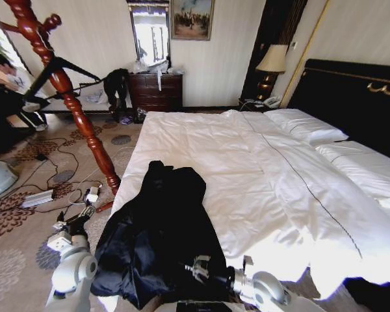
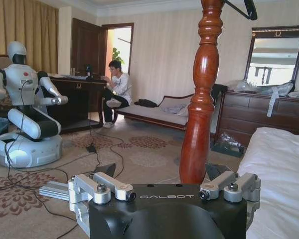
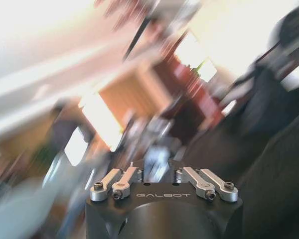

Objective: Pick up the clothes from the bed and hang them on the clothes hanger.

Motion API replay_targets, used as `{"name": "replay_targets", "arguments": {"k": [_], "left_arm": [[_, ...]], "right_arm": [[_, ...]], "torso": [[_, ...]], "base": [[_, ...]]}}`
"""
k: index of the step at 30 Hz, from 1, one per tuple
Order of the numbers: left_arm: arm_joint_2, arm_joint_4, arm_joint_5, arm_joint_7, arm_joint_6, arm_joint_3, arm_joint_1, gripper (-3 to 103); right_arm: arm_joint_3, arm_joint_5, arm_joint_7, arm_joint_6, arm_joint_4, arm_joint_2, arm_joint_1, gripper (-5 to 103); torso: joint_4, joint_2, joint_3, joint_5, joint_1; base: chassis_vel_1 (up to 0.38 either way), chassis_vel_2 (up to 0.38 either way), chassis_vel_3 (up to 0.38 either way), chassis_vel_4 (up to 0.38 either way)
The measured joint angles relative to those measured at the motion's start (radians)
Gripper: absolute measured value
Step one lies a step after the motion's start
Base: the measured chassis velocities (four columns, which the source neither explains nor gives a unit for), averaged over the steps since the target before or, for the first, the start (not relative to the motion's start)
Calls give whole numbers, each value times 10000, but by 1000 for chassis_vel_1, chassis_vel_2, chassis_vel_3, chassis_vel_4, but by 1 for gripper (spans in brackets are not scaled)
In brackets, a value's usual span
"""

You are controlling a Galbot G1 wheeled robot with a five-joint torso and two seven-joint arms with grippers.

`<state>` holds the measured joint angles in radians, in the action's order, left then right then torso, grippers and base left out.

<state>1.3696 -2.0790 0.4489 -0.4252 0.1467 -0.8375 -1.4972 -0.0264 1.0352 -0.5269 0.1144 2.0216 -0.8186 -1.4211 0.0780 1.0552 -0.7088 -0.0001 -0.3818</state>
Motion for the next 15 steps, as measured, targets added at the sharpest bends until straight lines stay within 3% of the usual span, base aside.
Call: {"name": "replay_targets", "arguments": {"k": [1,2,4,5,6,7,8,9,11,15], "left_arm": [[0,0,-3,-4,3,-6,-11,100],[0,0,-3,-4,3,-6,-11,100],[-1,-4,-8,-20,6,-37,-40,100],[-8,-11,-9,-24,7,-53,-60,100],[-16,-20,-9,-32,8,-69,-71,100],[-39,-51,0,-37,8,-102,-91,100],[-39,-51,0,-37,8,-102,-91,100],[-52,-68,11,-35,8,-124,-97,100],[-88,-145,27,-44,8,-211,-132,100],[-170,-337,39,-40,8,-343,-253,100]], "right_arm": [[-93,423,520,199,161,-92,87,30],[-93,423,520,199,161,-92,87,30],[-267,1104,1945,524,468,-320,389,41],[-287,1429,3512,553,625,-488,712,46],[-278,1729,4476,454,683,-611,987,46],[-231,2309,6156,102,625,-849,1616,57],[-231,2309,6156,102,625,-849,1616,57],[-198,2569,6982,-125,447,-964,2009,57],[-36,2941,8471,-626,-585,-1228,3255,68],[351,3061,8809,-1340,-2220,-1541,4796,79]], "torso": [[-1,0,0,-1,0],[-1,0,0,-1,0],[-2,0,0,0,0],[0,0,0,-1,0],[2,0,0,-2,0],[2,1,0,-2,0],[2,1,0,-2,0],[0,0,0,1,0],[-6,-1,-1,0,-1],[-1,-2,-2,2,-2]], "base": [[0,0,0,0],[0,0,0,0],[0,0,0,0],[0,0,0,0],[0,0,0,0],[0,0,0,0],[0,0,0,0],[0,0,0,0],[0,0,0,0],[0,0,0,0]]}}
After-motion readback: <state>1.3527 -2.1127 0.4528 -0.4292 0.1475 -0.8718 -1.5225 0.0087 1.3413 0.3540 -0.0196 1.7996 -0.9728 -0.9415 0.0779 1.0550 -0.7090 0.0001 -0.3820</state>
